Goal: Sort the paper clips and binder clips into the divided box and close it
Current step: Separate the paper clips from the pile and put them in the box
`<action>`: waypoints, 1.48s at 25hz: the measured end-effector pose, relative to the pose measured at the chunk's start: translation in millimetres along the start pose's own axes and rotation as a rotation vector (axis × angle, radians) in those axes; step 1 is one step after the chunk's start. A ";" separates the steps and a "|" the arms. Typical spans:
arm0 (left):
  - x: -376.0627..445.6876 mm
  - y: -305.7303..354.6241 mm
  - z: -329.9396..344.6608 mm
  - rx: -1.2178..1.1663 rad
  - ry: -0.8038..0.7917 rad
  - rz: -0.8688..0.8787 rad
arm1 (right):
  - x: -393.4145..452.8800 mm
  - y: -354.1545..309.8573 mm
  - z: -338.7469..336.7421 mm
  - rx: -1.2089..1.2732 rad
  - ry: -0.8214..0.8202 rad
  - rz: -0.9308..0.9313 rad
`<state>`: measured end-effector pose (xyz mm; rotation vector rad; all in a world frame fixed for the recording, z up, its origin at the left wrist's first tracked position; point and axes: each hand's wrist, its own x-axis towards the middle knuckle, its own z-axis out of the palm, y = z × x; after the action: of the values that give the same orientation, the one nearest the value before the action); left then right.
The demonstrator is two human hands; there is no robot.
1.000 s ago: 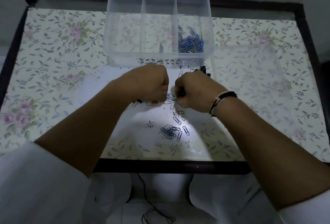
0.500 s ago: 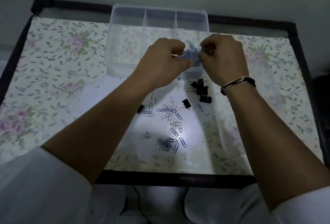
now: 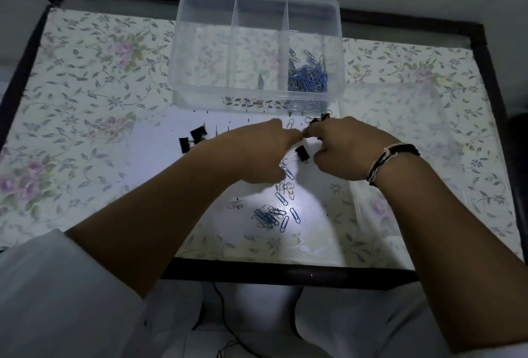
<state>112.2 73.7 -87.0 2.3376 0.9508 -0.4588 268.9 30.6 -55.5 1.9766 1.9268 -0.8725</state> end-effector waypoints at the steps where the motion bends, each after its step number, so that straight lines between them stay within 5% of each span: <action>1: 2.6 -2.2 2.2 0.031 0.000 -0.031 | -1.7 1.2 -2.0 0.002 -0.034 0.016; 9: 5.3 -13.4 2.4 0.186 -0.051 -0.142 | -14.5 17.6 2.1 0.059 -0.326 0.187; 19: 2.0 1.1 11.9 0.224 -0.033 -0.077 | -18.8 23.3 7.5 0.096 -0.347 0.252; 31: 10.9 12.6 22.7 0.311 0.040 -0.082 | -26.2 -5.2 18.6 0.098 -0.638 0.122; 37: 10.1 8.3 16.9 0.242 0.155 -0.067 | -22.0 4.1 9.4 0.054 -0.506 0.138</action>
<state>123.5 63.7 -102.1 2.5961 1.1019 -0.4461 271.8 6.8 -51.4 1.6779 1.4768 -1.2498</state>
